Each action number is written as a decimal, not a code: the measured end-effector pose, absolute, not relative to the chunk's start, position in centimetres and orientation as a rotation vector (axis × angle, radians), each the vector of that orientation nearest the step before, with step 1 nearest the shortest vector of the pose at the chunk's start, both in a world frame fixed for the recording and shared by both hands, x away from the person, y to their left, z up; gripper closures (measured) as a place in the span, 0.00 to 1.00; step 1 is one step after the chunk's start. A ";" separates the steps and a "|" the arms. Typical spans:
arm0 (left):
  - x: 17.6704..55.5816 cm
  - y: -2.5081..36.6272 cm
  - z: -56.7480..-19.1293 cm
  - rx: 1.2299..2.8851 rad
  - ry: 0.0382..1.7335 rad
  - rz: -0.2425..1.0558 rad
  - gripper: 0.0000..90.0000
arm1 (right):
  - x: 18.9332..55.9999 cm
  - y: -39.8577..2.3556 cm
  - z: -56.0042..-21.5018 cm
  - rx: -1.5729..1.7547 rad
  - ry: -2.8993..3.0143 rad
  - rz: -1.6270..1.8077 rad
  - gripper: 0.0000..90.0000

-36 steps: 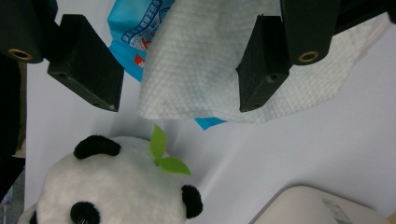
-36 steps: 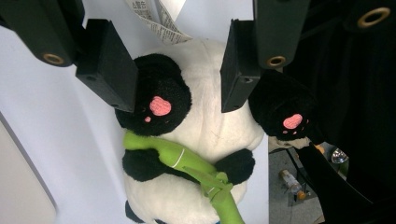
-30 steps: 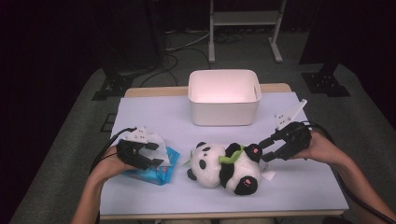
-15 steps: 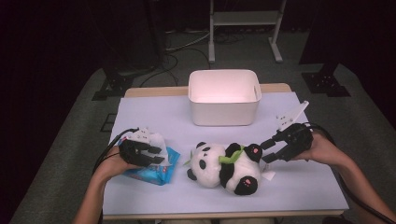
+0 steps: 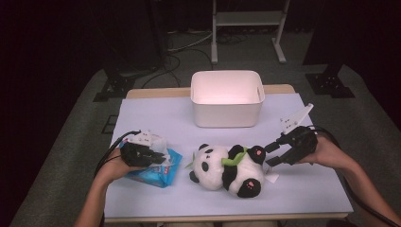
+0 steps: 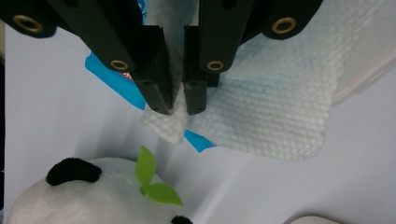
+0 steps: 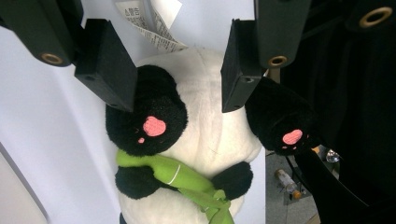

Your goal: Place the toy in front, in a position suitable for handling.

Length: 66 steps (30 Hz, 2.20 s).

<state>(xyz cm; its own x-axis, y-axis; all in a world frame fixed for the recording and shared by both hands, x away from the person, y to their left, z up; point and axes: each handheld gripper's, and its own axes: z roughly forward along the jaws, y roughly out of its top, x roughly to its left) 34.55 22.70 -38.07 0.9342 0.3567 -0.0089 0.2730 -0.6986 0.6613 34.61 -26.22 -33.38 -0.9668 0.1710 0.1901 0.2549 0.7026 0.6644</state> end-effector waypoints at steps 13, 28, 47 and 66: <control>34.5 22.7 -36.9 2.348 0.457 0.112 0.97 | 34.6 -26.5 -33.3 -0.345 -2.799 -1.126 0.49; 34.4 22.1 -35.0 2.310 0.437 0.102 0.98 | 34.5 -26.6 -32.8 -0.341 -2.807 -1.126 0.48; 34.2 19.7 -33.1 2.308 0.378 0.083 0.98 | 34.3 -27.0 -32.6 -0.346 -2.810 -1.144 0.48; 34.4 15.3 -31.4 2.302 0.271 0.035 0.98 | 34.0 -27.9 -32.1 -0.352 -2.816 -1.165 0.48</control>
